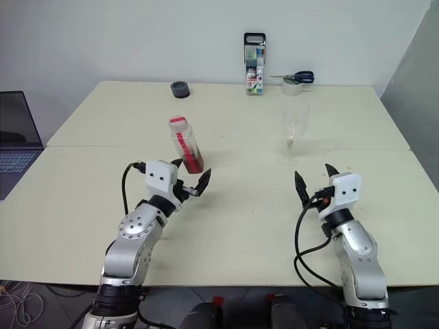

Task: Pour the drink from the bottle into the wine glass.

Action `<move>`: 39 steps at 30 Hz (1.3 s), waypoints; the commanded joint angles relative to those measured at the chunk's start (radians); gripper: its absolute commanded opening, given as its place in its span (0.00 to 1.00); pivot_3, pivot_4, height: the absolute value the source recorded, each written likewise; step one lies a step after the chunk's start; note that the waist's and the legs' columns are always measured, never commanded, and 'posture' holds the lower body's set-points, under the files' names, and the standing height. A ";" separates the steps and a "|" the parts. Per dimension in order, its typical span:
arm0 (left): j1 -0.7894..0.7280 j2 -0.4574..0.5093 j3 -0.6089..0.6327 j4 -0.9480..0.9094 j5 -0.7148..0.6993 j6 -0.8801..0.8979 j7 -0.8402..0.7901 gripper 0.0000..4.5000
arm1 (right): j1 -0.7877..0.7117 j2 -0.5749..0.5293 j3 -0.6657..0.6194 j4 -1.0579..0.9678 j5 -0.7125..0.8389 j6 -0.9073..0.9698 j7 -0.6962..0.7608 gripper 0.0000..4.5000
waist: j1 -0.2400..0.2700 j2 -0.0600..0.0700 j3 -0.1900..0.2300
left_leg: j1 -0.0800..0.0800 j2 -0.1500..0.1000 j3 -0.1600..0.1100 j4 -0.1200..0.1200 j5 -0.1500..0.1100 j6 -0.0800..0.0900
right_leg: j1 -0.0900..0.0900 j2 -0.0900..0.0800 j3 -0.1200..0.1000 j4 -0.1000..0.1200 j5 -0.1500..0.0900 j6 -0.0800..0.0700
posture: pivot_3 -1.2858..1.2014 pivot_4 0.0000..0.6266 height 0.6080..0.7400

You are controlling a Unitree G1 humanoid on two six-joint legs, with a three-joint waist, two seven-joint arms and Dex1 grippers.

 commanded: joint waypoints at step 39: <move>-0.038 -0.093 0.036 -0.072 0.047 0.042 0.203 0.99 | -0.037 -0.191 0.055 -0.151 0.166 0.200 0.248 1.00 | 0.001 -0.001 0.001 | -0.001 -0.001 0.000 0.000 0.000 0.000 | 0.000 0.000 0.000 -0.001 0.000 0.000 | 0.52 0.24 1.00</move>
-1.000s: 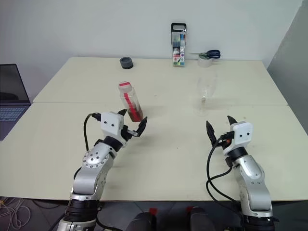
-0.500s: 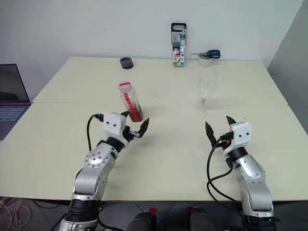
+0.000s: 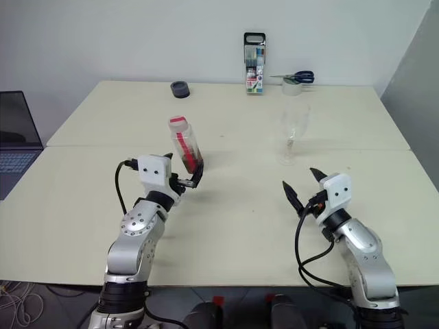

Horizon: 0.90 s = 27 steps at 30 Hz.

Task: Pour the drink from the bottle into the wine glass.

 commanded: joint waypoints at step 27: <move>-0.236 -0.066 0.000 0.212 0.087 -0.038 0.178 0.99 | -0.131 -0.184 0.033 -0.163 0.195 0.248 0.176 1.00 | 0.001 -0.006 0.003 | -0.002 0.000 -0.001 0.000 0.000 0.000 | 0.000 0.000 -0.002 -0.002 0.000 0.000 | 0.52 0.24 1.00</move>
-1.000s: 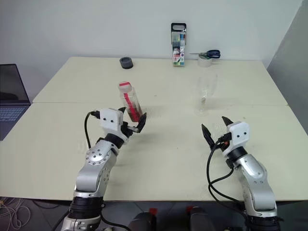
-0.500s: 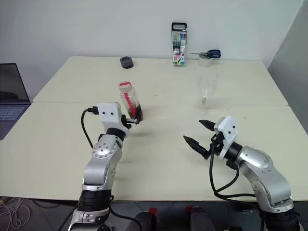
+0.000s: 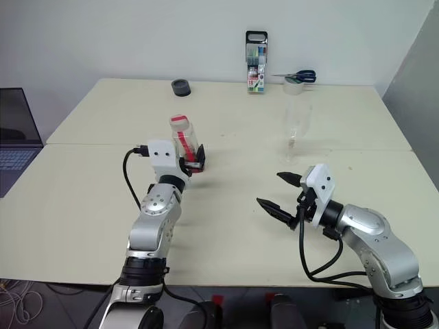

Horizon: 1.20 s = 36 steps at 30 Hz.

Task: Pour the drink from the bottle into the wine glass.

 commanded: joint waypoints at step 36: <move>-0.264 0.022 0.033 0.285 0.039 -0.074 0.061 0.99 | -0.081 0.047 -0.025 -0.031 0.083 0.033 -0.054 1.00 | 0.001 -0.003 0.002 | -0.002 -0.001 -0.001 0.000 0.002 -0.003 | -0.001 -0.001 -0.001 0.000 0.000 0.000 | 0.52 0.24 1.00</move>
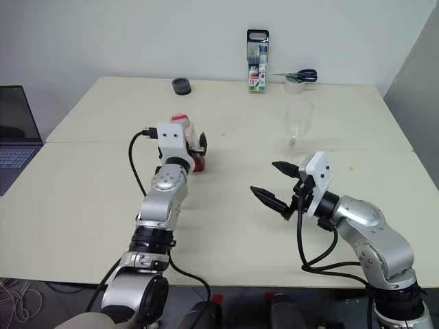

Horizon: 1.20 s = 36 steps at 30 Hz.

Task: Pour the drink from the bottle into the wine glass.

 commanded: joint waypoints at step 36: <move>0.082 0.104 -0.092 -0.175 -0.244 0.011 -0.581 0.39 | -0.013 0.006 -0.013 -0.045 -0.033 -0.055 -0.008 1.00 | 0.004 -0.001 0.000 | -0.001 -0.001 0.000 0.001 0.001 -0.001 | 0.000 -0.001 0.000 0.001 0.000 0.000 | 0.52 0.24 1.00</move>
